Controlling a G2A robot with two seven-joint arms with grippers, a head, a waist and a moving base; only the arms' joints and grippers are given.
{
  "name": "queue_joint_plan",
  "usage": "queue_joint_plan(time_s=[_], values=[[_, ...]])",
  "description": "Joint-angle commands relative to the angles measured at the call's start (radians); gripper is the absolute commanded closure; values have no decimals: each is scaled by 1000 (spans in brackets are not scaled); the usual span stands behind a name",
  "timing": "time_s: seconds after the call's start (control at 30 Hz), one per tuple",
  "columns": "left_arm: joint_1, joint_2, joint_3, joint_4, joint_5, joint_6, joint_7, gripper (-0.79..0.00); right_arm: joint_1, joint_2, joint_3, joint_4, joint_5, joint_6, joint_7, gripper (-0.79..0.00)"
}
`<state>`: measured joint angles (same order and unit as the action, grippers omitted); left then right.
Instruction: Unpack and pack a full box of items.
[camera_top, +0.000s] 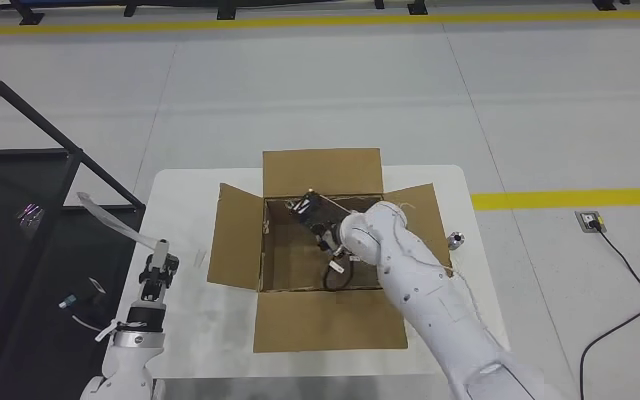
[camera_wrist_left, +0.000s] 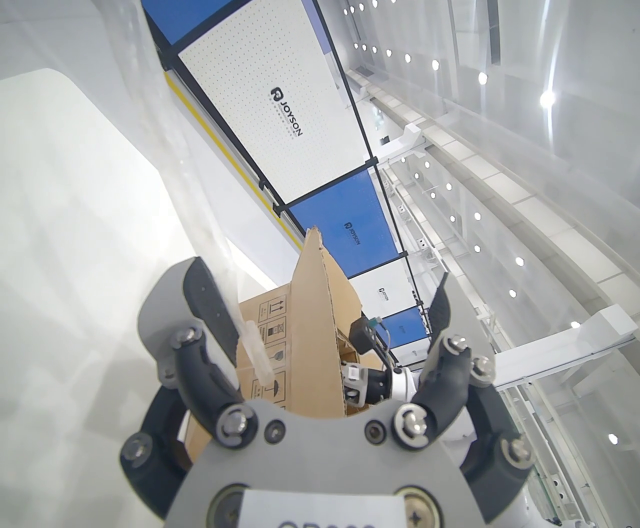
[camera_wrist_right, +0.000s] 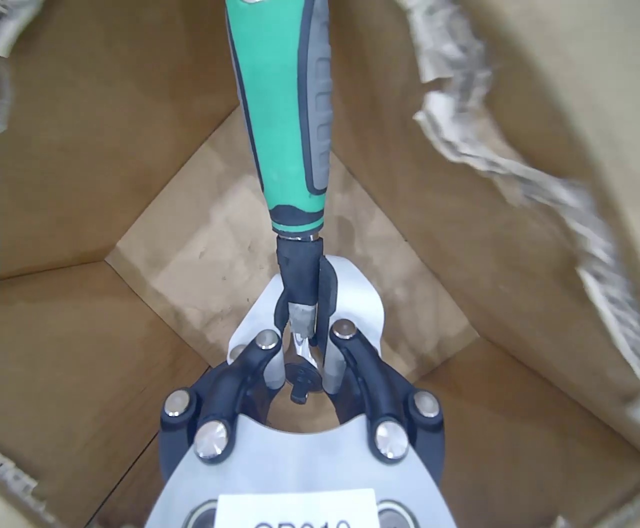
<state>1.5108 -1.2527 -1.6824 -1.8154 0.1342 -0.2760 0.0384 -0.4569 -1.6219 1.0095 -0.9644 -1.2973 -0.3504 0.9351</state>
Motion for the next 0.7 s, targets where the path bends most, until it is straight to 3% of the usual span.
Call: queue_joint_plan(time_s=[0.0,0.1,0.3,0.43,0.67], values=[[0,-1,-1,1,0,1,-1,-785,-136,32,74,-283,-46,40,58,0],[1,-1,-2,4,1,1,-1,-785,-336,68,184,-641,-132,113,114,0],[2,-3,-8,6,6,0,2,-785,-536,93,344,-999,-199,256,79,0],[0,-4,-13,5,-2,-1,2,-785,-551,98,433,-1047,-220,363,115,0],[1,-5,-31,2,-14,-4,7,-785,-434,103,492,-898,-327,484,271,0]])
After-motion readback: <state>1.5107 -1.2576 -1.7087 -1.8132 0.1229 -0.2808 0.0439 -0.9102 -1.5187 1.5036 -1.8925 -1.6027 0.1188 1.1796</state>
